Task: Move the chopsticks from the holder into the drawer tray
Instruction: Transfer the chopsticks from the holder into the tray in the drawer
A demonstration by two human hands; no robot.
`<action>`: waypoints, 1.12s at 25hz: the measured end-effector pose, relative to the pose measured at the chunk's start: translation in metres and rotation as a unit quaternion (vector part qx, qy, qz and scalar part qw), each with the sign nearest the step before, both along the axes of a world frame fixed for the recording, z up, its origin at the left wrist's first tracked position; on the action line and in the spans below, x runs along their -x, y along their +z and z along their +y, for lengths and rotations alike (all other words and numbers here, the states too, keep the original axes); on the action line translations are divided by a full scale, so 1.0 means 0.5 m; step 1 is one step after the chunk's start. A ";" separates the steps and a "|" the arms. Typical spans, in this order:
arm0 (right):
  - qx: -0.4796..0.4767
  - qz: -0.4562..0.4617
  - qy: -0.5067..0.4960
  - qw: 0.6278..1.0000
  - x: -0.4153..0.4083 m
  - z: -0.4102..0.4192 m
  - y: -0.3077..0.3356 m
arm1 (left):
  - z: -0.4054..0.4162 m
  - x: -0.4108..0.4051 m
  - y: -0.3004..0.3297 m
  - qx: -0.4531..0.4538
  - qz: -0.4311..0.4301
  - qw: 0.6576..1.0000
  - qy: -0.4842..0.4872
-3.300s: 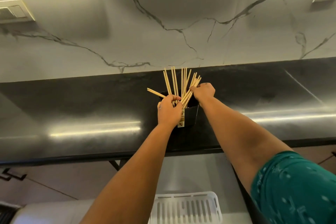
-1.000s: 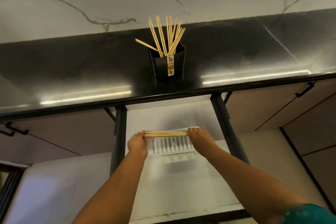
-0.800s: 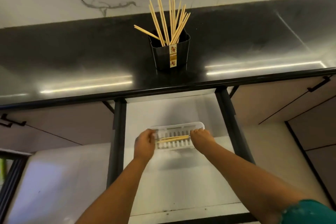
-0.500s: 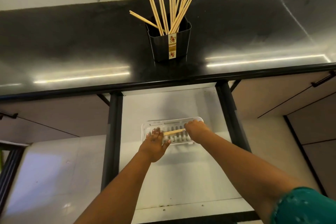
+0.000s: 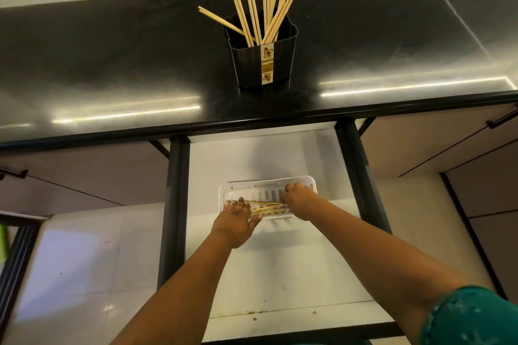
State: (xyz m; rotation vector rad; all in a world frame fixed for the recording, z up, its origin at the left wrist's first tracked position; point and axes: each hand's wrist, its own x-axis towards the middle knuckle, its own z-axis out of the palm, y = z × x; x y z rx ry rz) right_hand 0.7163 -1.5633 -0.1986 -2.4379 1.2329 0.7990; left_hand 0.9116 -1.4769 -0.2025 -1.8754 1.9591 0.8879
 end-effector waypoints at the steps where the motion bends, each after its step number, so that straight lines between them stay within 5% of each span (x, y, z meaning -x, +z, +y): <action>1: -0.003 -0.010 -0.003 1.000 -0.003 0.000 0.000 | 0.000 -0.002 -0.001 0.011 -0.002 1.000 -0.005; 5: -0.016 -0.052 -0.014 0.998 -0.009 0.018 -0.018 | -0.002 -0.012 -0.002 0.046 -0.011 0.999 -0.024; 12: -0.031 0.015 -0.054 0.998 -0.001 0.020 0.021 | 0.003 -0.009 0.011 0.021 0.021 1.000 0.009; 19: -0.021 -0.200 -0.234 0.951 -0.014 0.010 0.136 | -0.029 0.001 0.101 0.150 0.052 0.987 0.022; 28: 0.117 -0.436 -0.226 0.863 -0.098 -0.131 0.453 | -0.233 0.020 0.429 0.397 0.161 0.901 0.063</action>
